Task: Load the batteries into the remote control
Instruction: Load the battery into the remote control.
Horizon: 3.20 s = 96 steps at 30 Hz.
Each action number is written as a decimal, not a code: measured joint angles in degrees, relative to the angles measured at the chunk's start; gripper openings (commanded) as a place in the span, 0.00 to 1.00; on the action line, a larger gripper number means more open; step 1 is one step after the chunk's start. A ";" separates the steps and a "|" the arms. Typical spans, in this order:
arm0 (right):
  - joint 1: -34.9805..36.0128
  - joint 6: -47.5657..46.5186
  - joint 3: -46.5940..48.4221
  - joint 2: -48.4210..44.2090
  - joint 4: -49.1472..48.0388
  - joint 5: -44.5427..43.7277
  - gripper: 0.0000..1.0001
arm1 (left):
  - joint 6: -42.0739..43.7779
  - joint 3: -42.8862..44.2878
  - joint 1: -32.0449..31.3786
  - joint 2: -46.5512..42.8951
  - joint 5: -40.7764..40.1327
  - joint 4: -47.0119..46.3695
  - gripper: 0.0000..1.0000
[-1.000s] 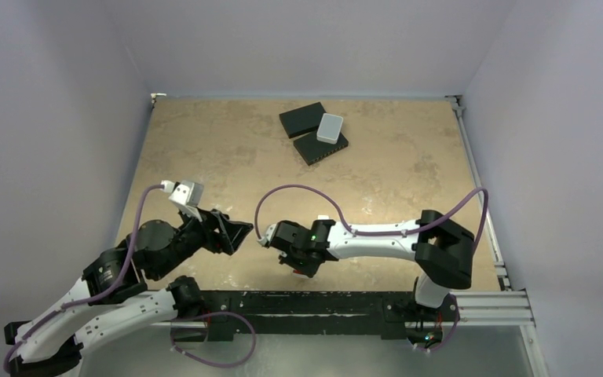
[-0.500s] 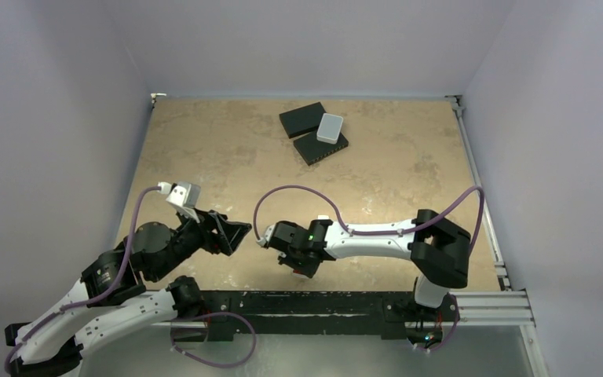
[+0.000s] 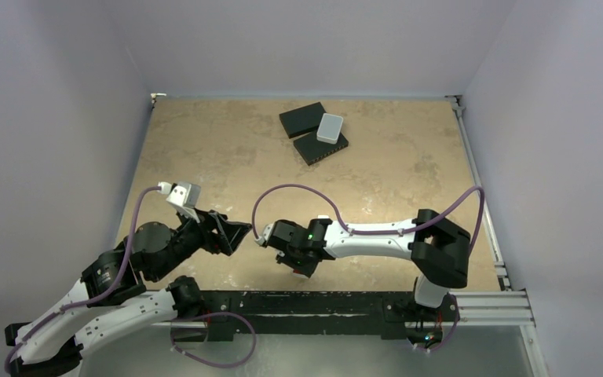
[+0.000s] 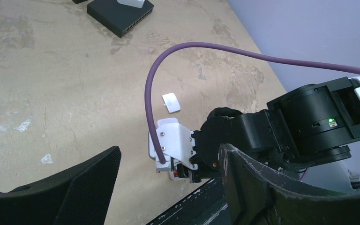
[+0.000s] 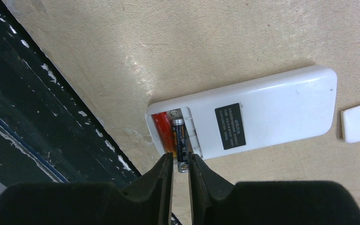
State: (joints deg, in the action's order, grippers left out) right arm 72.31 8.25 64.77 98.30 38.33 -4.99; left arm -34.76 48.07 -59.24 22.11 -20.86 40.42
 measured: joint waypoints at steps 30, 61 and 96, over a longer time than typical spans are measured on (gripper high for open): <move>0.00 20.79 -7.93 -16.37 -1.97 -8.66 0.41 | -2.71 -1.09 -0.02 4.50 0.63 -0.50 0.73; -2.62 50.05 -26.34 -30.69 -18.18 -8.74 0.28 | -19.23 -27.56 0.24 30.58 19.28 -32.76 0.58; -2.64 58.38 -28.50 -25.75 -22.18 -7.43 0.23 | -20.20 -35.74 5.57 41.03 29.99 -55.45 0.23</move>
State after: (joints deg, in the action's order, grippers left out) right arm 69.67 66.63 36.27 72.55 16.14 -12.43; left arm -54.96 12.34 -53.67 63.13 9.13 -15.03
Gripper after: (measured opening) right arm 0.236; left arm 0.244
